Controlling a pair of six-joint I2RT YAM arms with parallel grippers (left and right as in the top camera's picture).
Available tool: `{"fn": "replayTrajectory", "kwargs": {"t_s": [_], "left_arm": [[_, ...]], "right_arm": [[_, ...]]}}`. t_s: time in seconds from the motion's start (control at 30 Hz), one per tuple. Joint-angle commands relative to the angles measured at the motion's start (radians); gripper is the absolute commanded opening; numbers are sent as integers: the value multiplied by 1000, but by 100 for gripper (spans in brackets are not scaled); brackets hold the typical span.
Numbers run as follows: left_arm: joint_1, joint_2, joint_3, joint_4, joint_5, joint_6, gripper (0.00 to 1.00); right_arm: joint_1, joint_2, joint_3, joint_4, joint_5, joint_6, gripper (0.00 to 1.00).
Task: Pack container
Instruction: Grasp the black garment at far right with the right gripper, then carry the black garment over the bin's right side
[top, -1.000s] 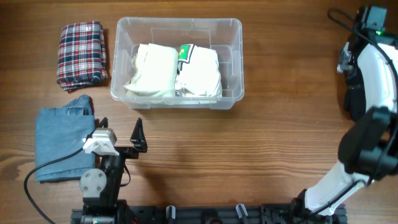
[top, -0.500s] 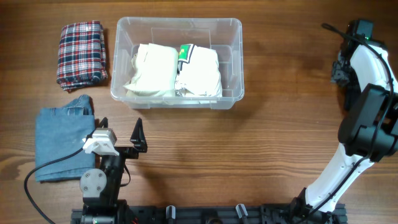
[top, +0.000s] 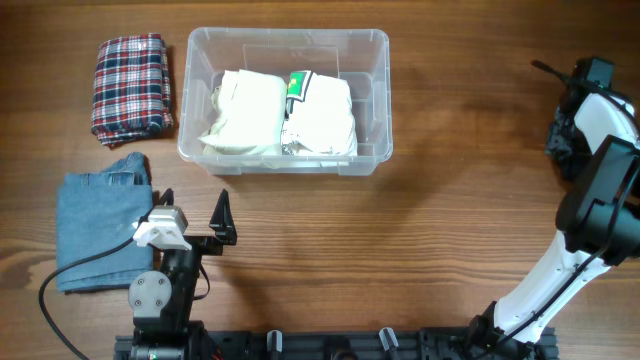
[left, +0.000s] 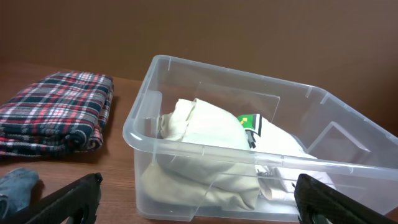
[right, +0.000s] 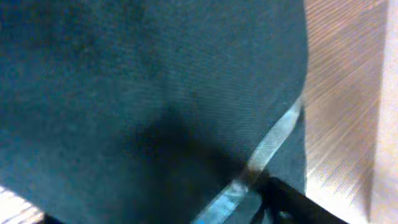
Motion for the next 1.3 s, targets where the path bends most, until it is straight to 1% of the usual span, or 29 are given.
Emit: {"fn": "replayTrajectory", "kwargs": {"t_s": [0.0, 0.1, 0.17, 0.27, 0.37, 0.43, 0.5, 0.63, 0.67, 0.73, 0.83, 0.93, 1.03, 1.1, 1.13, 1.2, 1.27], "left_arm": [[3, -7, -3, -7, 15, 20, 100], [3, -7, -3, -7, 15, 20, 100], [3, -7, -3, -7, 15, 20, 100], [3, -7, -3, -7, 15, 20, 100], [3, -7, -3, -7, 15, 20, 100], [3, -7, -3, -7, 15, 20, 100], [3, -7, -3, -7, 15, 20, 100], [3, -7, -3, -7, 15, 20, 100], [3, -7, -3, -7, 15, 20, 100], [3, -7, -3, -7, 15, 20, 100], [3, -7, -3, -7, 15, 20, 100], [3, -7, -3, -7, 15, 20, 100], [3, -7, -3, -7, 15, 20, 100], [3, -7, -3, -7, 15, 20, 100], [3, -7, -3, -7, 15, 20, 100], [3, -7, -3, -7, 15, 20, 100], [3, -7, -3, -7, 15, 20, 100]], "right_arm": [[-7, 24, -13, 3, -38, 0, 41], [-7, 18, 8, -25, -38, 54, 27], [-7, -11, 36, -54, -39, 88, 24], [-6, -76, 61, -73, -63, 111, 23], [3, -193, 85, -92, -174, 134, 22], [19, -283, 100, -116, -287, 145, 15], [51, -418, 110, -132, -400, 203, 11], [150, -654, 110, -140, -581, 262, 12], [199, -719, 110, -142, -608, 294, 12], [285, -796, 109, -145, -618, 350, 12], [467, -864, 110, -129, -597, 399, 12], [637, -850, 109, -109, -553, 469, 11], [764, -791, 109, -79, -525, 475, 11], [855, -724, 109, -66, -436, 481, 12], [900, -678, 109, -66, -357, 504, 12], [955, -597, 109, -57, -257, 521, 14], [986, -527, 109, -29, -239, 531, 14]]}}
